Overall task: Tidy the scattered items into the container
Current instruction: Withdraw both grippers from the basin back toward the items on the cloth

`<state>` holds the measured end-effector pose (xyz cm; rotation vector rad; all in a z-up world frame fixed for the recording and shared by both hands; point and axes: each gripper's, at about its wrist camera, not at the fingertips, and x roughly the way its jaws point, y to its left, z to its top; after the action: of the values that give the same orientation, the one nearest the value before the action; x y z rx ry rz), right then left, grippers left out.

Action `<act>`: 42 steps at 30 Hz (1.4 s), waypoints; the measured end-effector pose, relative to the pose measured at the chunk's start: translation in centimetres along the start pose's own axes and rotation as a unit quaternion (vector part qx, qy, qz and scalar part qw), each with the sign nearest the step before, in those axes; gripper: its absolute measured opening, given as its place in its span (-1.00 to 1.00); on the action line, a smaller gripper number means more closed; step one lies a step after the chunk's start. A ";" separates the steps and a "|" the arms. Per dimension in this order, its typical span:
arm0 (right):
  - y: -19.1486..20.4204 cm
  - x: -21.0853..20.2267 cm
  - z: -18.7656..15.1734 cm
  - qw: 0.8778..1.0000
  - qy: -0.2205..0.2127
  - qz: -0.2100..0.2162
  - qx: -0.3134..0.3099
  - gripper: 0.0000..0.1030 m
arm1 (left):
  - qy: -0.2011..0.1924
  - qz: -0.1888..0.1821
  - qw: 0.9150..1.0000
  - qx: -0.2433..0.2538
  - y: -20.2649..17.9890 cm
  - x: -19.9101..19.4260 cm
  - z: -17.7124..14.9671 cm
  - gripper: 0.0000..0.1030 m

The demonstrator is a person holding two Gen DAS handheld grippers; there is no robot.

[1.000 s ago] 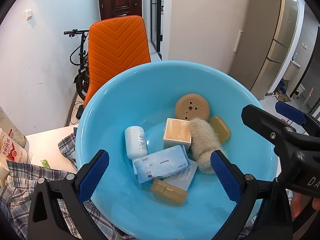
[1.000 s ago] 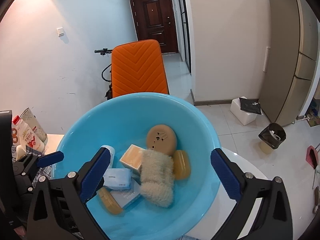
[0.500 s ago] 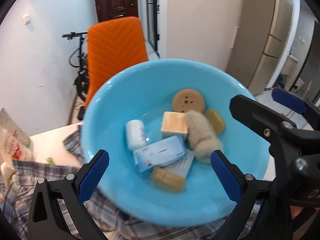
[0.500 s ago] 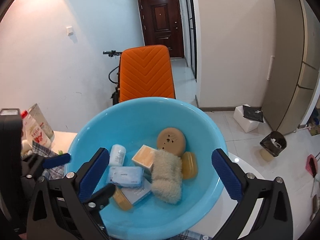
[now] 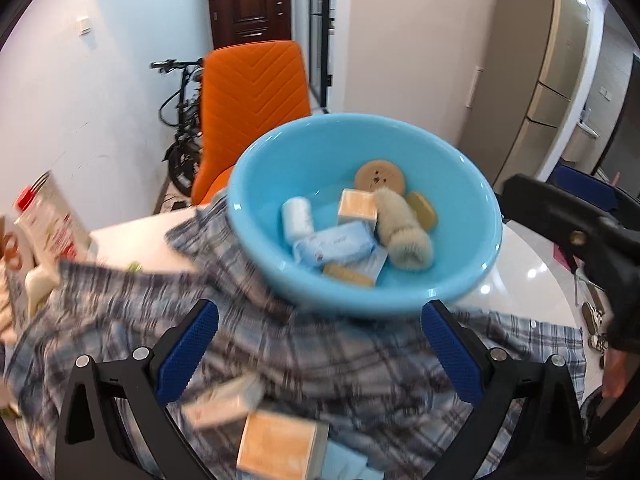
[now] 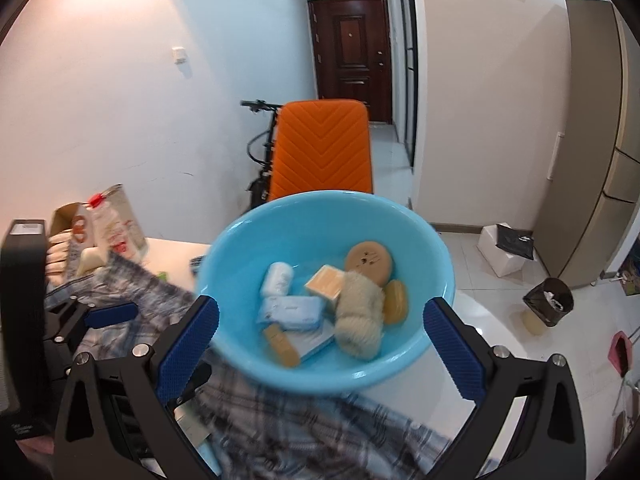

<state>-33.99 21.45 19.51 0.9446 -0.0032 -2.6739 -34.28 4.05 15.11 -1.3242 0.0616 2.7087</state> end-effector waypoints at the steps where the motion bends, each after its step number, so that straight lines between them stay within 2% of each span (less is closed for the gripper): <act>1: 0.1 -0.6 -0.9 1.000 0.003 0.015 0.001 0.98 | 0.003 -0.003 1.000 0.003 0.0 -0.5 -0.8 1.00; 4: 0.6 -2.1 -3.9 0.999 0.022 0.040 0.002 0.99 | 0.011 -0.015 1.000 0.006 0.3 -2.0 -3.4 1.00; 7: 0.9 -3.7 -6.6 0.999 0.024 0.030 -0.008 0.99 | 0.021 -0.027 0.999 0.003 0.6 -3.2 -6.3 1.00; 14: 2.2 -6.8 -11.5 0.999 0.006 0.018 -0.029 0.99 | 0.022 -0.017 1.000 -0.009 1.3 -5.5 -13.0 1.00; 17: 3.7 -7.7 -13.6 0.998 -0.002 0.006 -0.062 0.99 | 0.027 -0.026 0.999 -0.016 1.5 -6.1 -15.9 1.00; 20: 5.7 -8.2 -15.7 0.993 -0.019 0.006 -0.113 0.99 | 0.039 -0.064 0.997 -0.028 1.8 -6.5 -18.5 1.00; 23: 6.9 -8.1 -17.7 0.990 -0.026 0.017 -0.134 0.99 | 0.038 -0.062 0.997 -0.036 1.8 -7.1 -20.4 1.00; 28: 7.5 -7.1 -19.9 0.991 -0.012 0.056 -0.117 0.99 | 0.034 -0.023 0.999 -0.029 2.0 -7.3 -22.3 1.00; 32: 7.8 -7.1 -20.4 0.992 -0.029 0.048 -0.112 0.99 | 0.042 -0.015 0.999 -0.031 2.8 -6.9 -23.0 1.00; 38: 7.7 -7.4 -19.8 0.991 -0.036 0.051 -0.119 0.99 | 0.035 -0.007 0.999 -0.034 3.8 -6.8 -22.0 1.00; 42: 8.1 -6.6 -19.4 0.989 -0.027 0.067 -0.129 0.99 | 0.038 -0.001 0.999 -0.026 3.9 -6.1 -21.2 1.00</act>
<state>-14.92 17.50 9.24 0.7621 0.2516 -2.4990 -14.54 -2.36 6.79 -1.4395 -0.0019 2.6756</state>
